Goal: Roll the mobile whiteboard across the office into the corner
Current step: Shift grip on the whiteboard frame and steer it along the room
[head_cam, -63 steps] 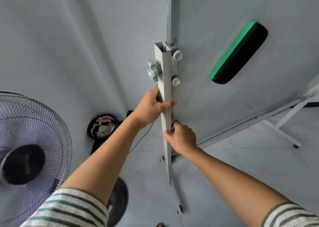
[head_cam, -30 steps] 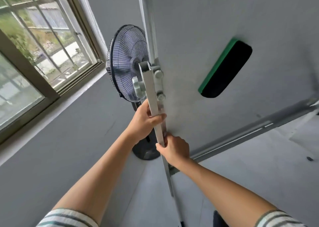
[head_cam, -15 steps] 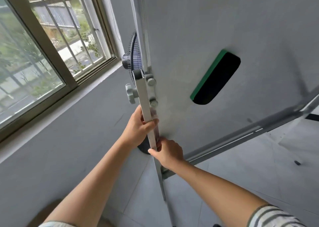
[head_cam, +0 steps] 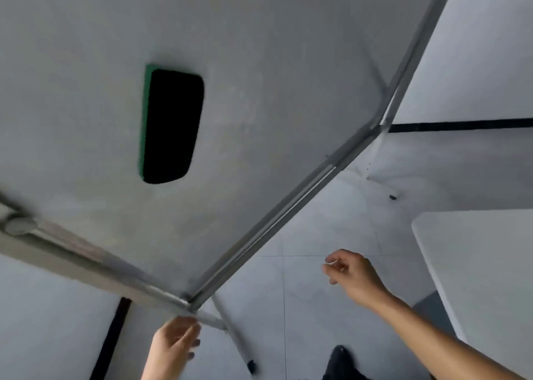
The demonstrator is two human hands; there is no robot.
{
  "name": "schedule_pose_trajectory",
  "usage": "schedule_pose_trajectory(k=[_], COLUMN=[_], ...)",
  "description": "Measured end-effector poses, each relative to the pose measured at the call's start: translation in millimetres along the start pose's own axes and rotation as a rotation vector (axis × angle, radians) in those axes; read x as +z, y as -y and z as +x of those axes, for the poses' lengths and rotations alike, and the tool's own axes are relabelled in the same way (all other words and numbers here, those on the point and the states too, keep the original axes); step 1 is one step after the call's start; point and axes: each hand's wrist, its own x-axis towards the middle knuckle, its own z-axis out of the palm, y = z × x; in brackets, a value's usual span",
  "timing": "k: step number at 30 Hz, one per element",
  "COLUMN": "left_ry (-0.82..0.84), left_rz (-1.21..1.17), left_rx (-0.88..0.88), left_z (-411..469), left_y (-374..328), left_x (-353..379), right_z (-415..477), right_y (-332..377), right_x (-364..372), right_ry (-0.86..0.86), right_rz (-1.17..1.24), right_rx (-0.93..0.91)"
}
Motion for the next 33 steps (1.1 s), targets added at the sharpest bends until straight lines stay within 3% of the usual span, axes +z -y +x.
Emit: schedule_pose_trajectory(k=[4, 11, 17, 24, 33], left_ry=[0.166, 0.308, 0.35, 0.425, 0.445], left_rz=[0.013, 0.071, 0.045, 0.039, 0.003], left_rx=[-0.031, 0.13, 0.159, 0.171, 0.195], left_z=[17, 61, 102, 162, 195], left_y=[-39, -145, -213, -302, -389], left_x=[87, 198, 254, 317, 387], right_z=[3, 26, 100, 229, 333], right_y=[-57, -101, -92, -54, -27], right_x=[-84, -176, -213, -268, -352], right_ry=[-0.158, -0.28, -0.267, -0.283, -0.317], right_rz=[0.13, 0.326, 0.408, 0.394, 0.378], right_rx=[0.13, 0.253, 0.293, 0.237, 0.171])
